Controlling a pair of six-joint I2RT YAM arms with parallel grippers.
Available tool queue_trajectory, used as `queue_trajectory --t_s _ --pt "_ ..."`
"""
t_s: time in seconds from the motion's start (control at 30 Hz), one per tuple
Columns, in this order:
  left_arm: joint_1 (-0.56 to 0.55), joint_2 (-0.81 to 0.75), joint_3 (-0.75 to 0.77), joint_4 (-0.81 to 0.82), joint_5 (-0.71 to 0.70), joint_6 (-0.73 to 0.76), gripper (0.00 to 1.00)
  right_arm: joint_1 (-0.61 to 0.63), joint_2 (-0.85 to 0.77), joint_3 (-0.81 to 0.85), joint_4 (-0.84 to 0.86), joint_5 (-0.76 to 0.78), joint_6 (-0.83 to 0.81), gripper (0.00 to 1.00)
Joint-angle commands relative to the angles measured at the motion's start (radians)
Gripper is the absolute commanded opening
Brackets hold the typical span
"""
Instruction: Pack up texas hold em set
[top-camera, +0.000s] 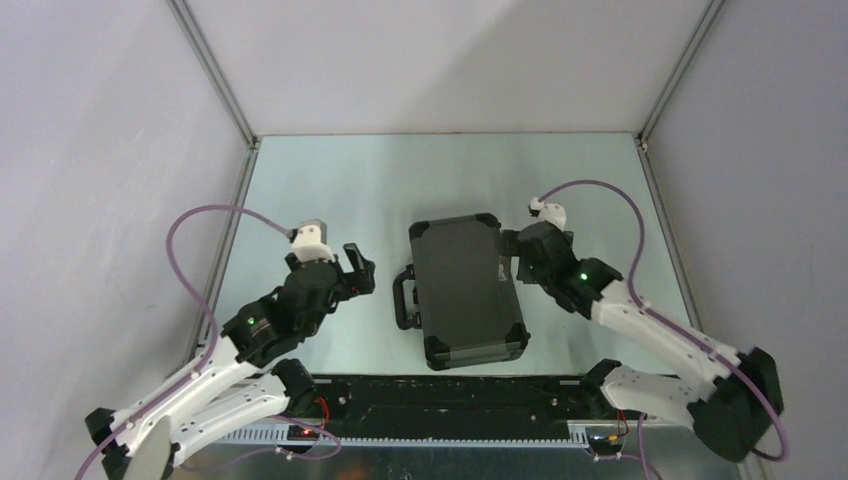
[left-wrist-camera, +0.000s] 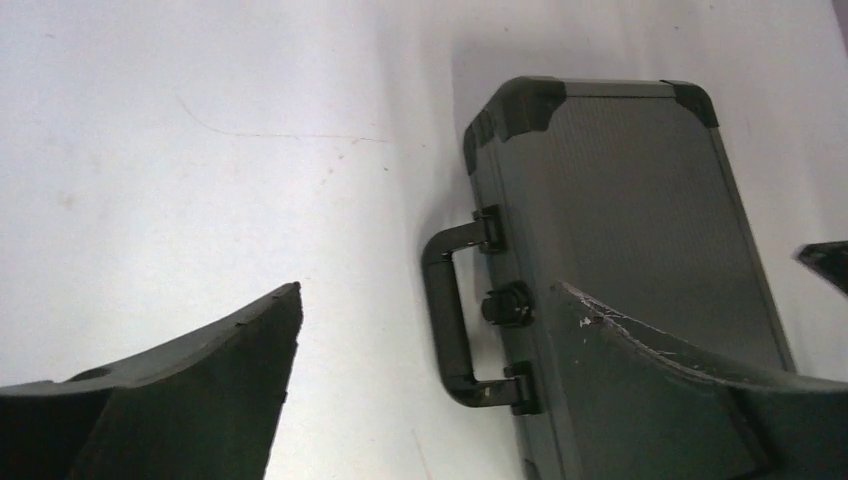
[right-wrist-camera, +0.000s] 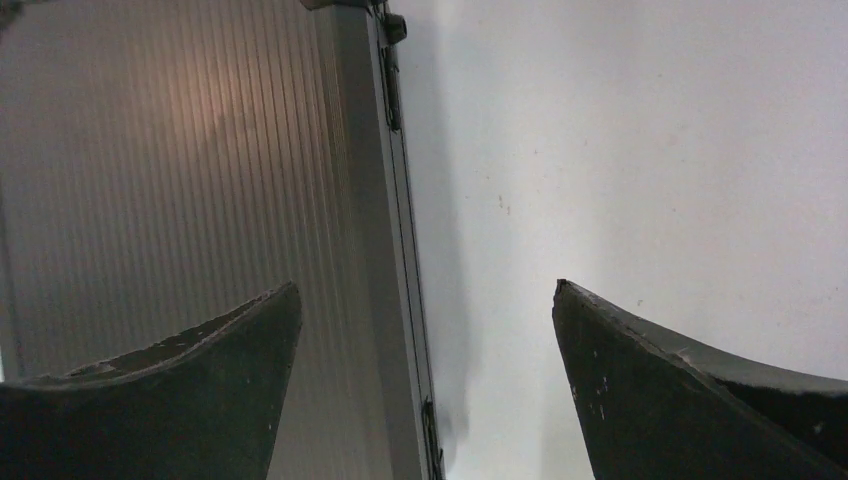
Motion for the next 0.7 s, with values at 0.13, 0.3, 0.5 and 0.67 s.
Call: queue_trajectory --t_s 0.13,0.3,0.5,0.67 --pt "0.004 -0.059 0.102 -0.175 -0.064 0.007 1.00 -0.009 -0.335 -0.135 -0.003 0.061 0.050 0.99" --pt "0.005 -0.063 0.179 -0.284 -0.099 0.034 1.00 -0.025 -0.505 -0.182 -0.067 0.056 0.063 0.99" --pt "0.005 -0.161 0.163 -0.321 -0.150 0.069 1.00 -0.015 -0.653 -0.247 -0.095 0.043 0.101 0.99" --pt "0.004 -0.244 0.155 -0.331 -0.183 0.076 1.00 0.036 -0.721 -0.265 -0.107 0.078 0.120 1.00"
